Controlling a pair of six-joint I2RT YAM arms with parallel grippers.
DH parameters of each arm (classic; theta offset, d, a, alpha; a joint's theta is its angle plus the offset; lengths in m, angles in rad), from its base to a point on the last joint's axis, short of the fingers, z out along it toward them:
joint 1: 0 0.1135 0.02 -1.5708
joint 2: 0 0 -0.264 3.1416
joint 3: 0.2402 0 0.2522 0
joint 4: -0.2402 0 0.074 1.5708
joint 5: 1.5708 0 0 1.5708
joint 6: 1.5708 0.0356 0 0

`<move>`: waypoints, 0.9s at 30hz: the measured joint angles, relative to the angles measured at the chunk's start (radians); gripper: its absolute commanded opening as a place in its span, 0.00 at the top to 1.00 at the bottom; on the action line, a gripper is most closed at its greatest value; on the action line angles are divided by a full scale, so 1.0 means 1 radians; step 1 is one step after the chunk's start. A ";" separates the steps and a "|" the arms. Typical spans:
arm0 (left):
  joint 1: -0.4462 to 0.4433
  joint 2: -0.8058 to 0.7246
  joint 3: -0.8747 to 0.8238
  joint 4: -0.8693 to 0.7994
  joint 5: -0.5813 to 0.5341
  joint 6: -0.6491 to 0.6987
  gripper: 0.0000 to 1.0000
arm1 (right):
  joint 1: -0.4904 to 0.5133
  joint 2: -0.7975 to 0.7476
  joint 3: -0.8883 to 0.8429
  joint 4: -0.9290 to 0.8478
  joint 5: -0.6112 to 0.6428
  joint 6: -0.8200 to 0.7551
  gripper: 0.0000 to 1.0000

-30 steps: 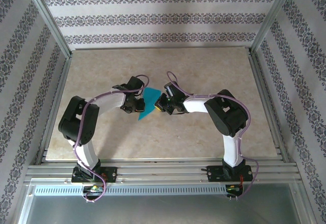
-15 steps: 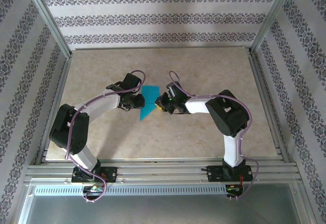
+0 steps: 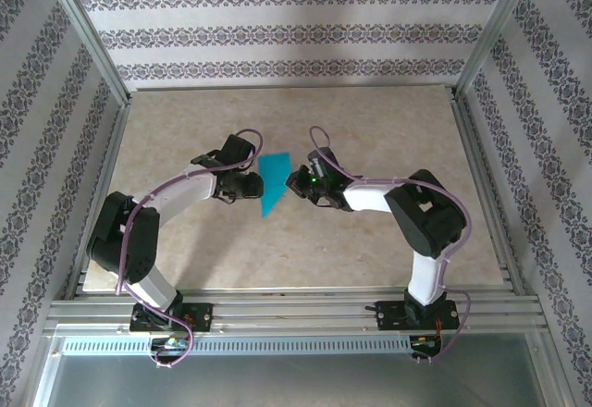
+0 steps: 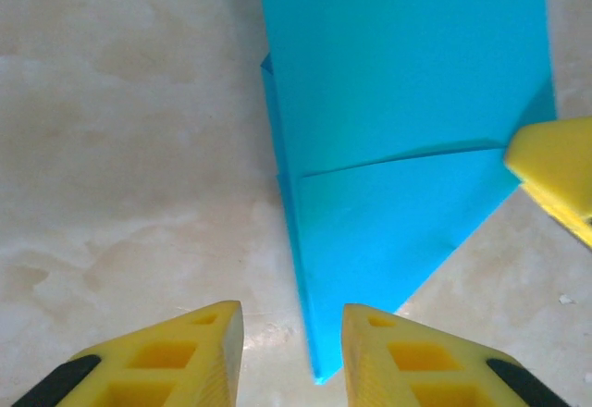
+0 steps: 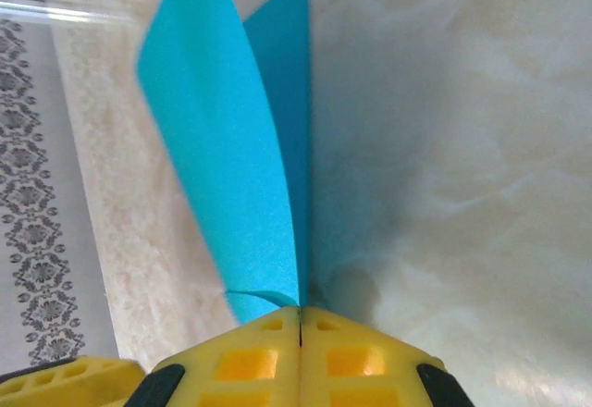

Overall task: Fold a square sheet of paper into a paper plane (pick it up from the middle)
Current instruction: Fold the wing for the fifth time at the center of the table.

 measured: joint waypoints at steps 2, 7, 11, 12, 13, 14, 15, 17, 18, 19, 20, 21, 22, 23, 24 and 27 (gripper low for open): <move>0.000 -0.024 -0.015 0.010 0.018 0.000 0.56 | -0.006 -0.072 -0.043 -0.001 0.023 -0.014 1.00; -0.002 -0.077 -0.045 0.062 0.058 -0.003 0.47 | -0.026 -0.263 -0.151 -0.034 0.096 -0.030 1.00; -0.015 -0.119 -0.077 0.132 0.088 -0.002 0.42 | -0.032 -0.380 -0.227 -0.080 0.164 0.000 1.00; -0.022 -0.130 -0.090 0.154 0.093 -0.001 0.40 | -0.032 -0.399 -0.246 -0.095 0.180 0.021 1.00; -0.032 -0.140 -0.106 0.177 0.100 0.002 0.38 | -0.032 -0.409 -0.259 -0.102 0.192 0.040 1.00; -0.045 -0.148 -0.123 0.203 0.103 0.010 0.37 | -0.032 -0.415 -0.272 -0.111 0.201 0.068 1.00; -0.060 -0.154 -0.139 0.229 0.106 0.021 0.35 | -0.032 -0.415 -0.283 -0.119 0.208 0.095 1.00; -0.097 -0.159 -0.175 0.296 0.108 0.053 0.32 | -0.032 -0.412 -0.299 -0.132 0.218 0.151 1.00; -0.123 -0.160 -0.200 0.340 0.107 0.079 0.31 | -0.032 -0.409 -0.302 -0.138 0.219 0.185 1.00; -0.146 -0.160 -0.222 0.374 0.106 0.102 0.31 | -0.032 -0.407 -0.303 -0.140 0.219 0.209 1.00; -0.174 -0.159 -0.246 0.415 0.103 0.135 0.30 | -0.032 -0.405 -0.303 -0.140 0.219 0.242 1.00; -0.198 -0.156 -0.264 0.447 0.099 0.167 0.30 | -0.032 -0.404 -0.303 -0.140 0.219 0.271 1.00; -0.215 -0.151 -0.273 0.469 0.097 0.193 0.30 | -0.032 -0.404 -0.303 -0.140 0.219 0.293 1.00; -0.229 -0.139 -0.276 0.493 0.096 0.224 0.30 | -0.032 -0.404 -0.303 -0.140 0.219 0.320 1.00; -0.237 -0.124 -0.277 0.526 0.095 0.262 0.30 | -0.032 -0.404 -0.303 -0.140 0.218 0.342 1.00; -0.259 -0.095 -0.307 0.656 0.090 0.389 0.29 | -0.032 -0.401 -0.303 -0.140 0.217 0.403 1.00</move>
